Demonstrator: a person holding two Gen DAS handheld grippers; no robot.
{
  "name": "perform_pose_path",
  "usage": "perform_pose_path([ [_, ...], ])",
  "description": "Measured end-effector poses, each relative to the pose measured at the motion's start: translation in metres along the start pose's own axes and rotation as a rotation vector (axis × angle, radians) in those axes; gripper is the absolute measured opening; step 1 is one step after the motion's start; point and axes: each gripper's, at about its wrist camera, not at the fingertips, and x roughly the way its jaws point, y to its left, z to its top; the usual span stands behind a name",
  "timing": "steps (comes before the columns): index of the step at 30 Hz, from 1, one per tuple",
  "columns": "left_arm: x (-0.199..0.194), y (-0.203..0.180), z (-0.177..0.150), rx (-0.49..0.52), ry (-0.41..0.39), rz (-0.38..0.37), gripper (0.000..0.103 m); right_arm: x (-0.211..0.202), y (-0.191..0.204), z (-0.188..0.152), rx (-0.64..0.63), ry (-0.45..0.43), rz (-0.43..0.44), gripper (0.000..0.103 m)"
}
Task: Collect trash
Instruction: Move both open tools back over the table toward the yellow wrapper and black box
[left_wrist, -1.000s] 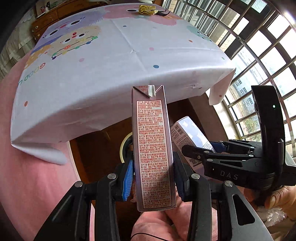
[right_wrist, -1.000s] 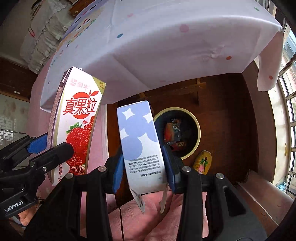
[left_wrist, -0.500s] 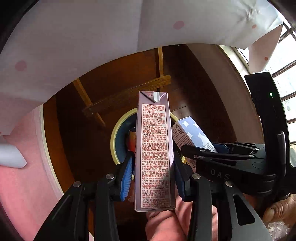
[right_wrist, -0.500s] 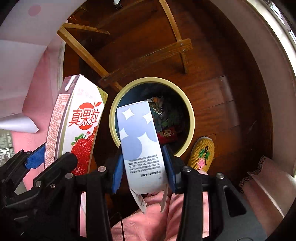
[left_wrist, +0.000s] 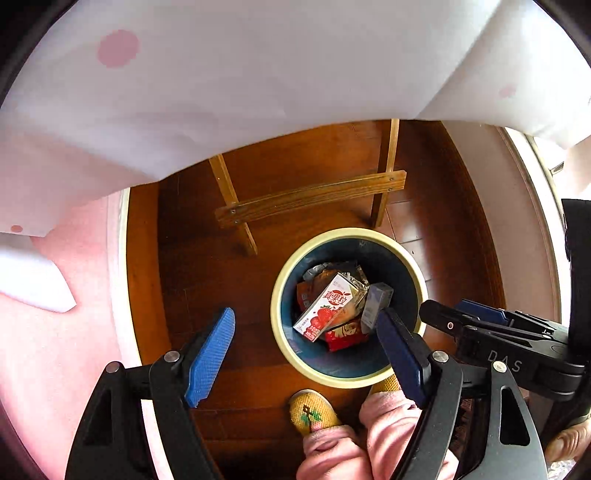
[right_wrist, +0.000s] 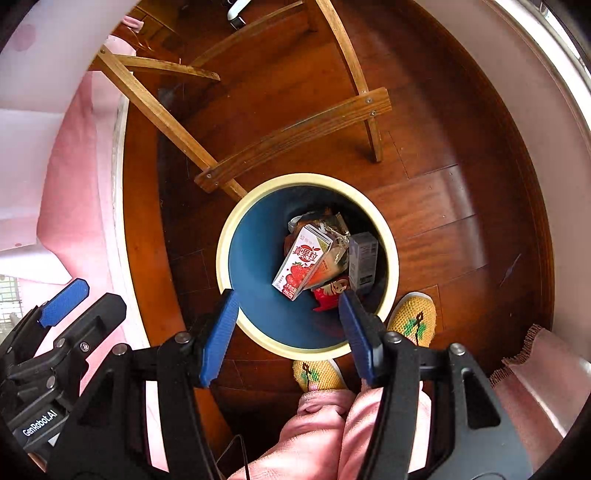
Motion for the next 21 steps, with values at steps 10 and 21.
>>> perform_pose_path([
  [10,-0.092,0.01,0.01,-0.07,-0.061,-0.001,0.084,-0.075,0.038,-0.001,-0.044,-0.053,0.013,0.056],
  [21,-0.251,0.008,0.022,-0.029,-0.202,-0.052,0.087,-0.219,0.084,-0.012,-0.051,-0.167,0.064,0.063],
])
